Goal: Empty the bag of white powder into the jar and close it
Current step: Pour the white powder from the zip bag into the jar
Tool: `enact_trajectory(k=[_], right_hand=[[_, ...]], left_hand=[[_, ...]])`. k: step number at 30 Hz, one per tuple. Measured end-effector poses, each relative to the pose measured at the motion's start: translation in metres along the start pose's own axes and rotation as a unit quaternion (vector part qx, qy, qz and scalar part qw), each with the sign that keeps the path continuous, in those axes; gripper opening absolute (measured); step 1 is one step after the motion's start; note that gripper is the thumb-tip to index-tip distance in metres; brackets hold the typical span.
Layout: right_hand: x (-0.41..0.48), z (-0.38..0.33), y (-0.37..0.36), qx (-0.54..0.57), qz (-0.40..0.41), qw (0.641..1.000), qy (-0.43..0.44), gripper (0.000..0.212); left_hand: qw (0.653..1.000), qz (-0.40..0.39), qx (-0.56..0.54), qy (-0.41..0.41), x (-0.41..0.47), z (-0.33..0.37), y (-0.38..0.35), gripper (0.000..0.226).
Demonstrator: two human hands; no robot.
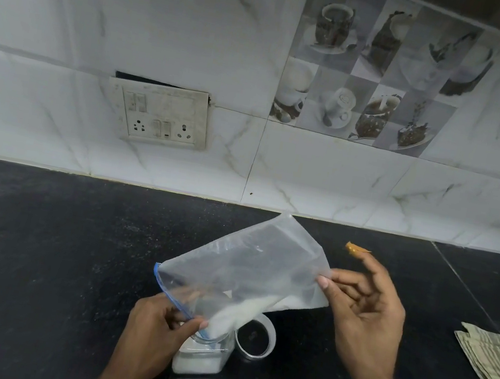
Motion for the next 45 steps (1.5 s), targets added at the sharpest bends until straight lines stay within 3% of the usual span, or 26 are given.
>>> enact_trajectory(k=[31, 37, 41, 45], right_hand=[[0.003, 0.005, -0.004, 0.011, 0.004, 1.0, 0.014, 0.043], [0.003, 0.005, -0.004, -0.037, -0.014, 0.998, 0.04, 0.031], [0.004, 0.006, 0.0, -0.087, -0.022, 0.994, 0.057, 0.043], [0.0, 0.003, -0.005, -0.101, -0.06, 0.991, 0.069, 0.036]], left_hand=[[1.0, -0.003, 0.0, 0.015, 0.0, 0.002, 0.001, 0.021], [1.0, -0.004, -0.001, 0.024, -0.001, 0.001, 0.001, 0.021], [1.0, -0.008, 0.008, 0.023, 0.0, 0.002, 0.002, 0.019], [1.0, -0.006, 0.002, 0.016, -0.001, 0.007, 0.003, 0.023]])
Point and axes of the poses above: each hand's wrist, its own x-axis towards the middle knuckle, its own y-axis out of the back of the hand, z = x × y, the point moved 4 cm from there along x, towards the middle knuckle, and after that the axes turned 4 degrees about x, right-handed, at the moved point
